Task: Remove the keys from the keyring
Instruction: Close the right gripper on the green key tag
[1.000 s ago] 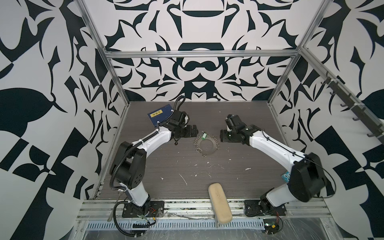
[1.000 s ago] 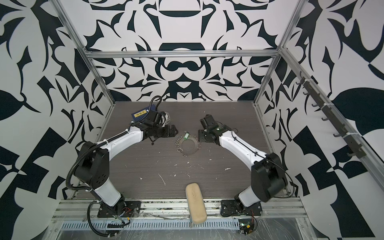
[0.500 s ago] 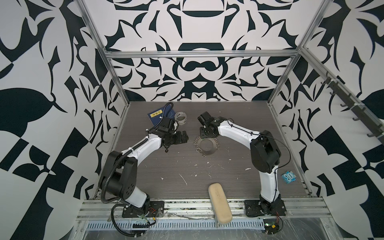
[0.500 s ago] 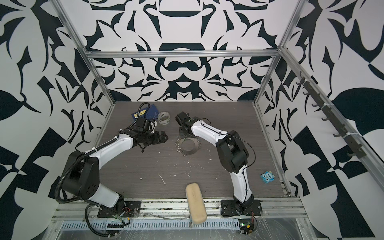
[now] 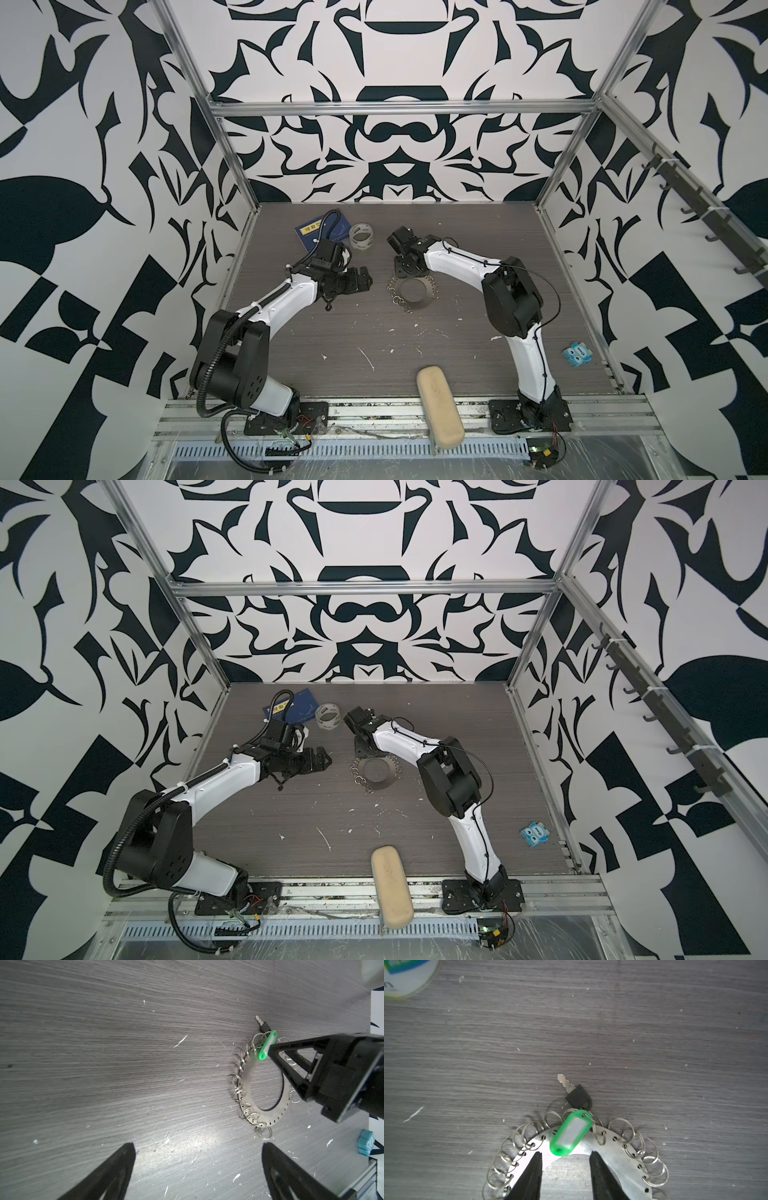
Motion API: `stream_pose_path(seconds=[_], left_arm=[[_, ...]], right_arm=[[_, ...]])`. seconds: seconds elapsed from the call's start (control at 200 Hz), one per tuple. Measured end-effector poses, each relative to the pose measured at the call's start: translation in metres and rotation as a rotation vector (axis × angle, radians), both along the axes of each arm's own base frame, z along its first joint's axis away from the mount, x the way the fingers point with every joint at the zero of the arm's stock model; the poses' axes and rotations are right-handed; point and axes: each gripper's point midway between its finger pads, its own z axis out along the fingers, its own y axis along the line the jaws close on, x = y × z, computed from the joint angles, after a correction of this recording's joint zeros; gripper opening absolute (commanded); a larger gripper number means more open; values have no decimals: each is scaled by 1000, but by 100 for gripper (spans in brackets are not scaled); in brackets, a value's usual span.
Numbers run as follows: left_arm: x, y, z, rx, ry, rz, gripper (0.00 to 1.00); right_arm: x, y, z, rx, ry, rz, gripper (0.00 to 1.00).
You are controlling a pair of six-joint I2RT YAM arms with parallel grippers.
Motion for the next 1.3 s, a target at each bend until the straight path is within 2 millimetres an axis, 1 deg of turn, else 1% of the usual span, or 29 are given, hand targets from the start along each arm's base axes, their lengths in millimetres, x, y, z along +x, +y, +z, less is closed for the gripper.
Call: stream_pose_path(seconds=[0.55, 0.695, 0.775, 0.925, 1.025, 1.11, 1.15, 1.215, 1.3], left_arm=[[0, 1, 0, -1, 0, 1, 99], [0, 1, 0, -1, 1, 1, 99], [0, 1, 0, -1, 0, 1, 99], [0, 1, 0, 2, -2, -3, 99], [0, 1, 0, 3, -2, -3, 99], [0, 2, 1, 3, -1, -3, 99], [-1, 2, 1, 3, -2, -3, 99], [-1, 2, 2, 2, -5, -3, 99], [-1, 2, 4, 0, -8, -3, 99]], right_arm=[[8, 6, -21, -11, 10, -1, 39], [12, 7, -20, -14, 3, -2, 38], [13, 7, -19, -24, -3, 1, 33], [14, 4, -18, -43, -7, 0, 18], [15, 1, -17, -59, -14, 4, 11], [16, 0, -11, -66, -28, 6, 8], [17, -1, -8, -69, -35, 6, 8], [17, -2, -5, -69, -38, 5, 11], [16, -2, -4, -74, -36, 9, 18]])
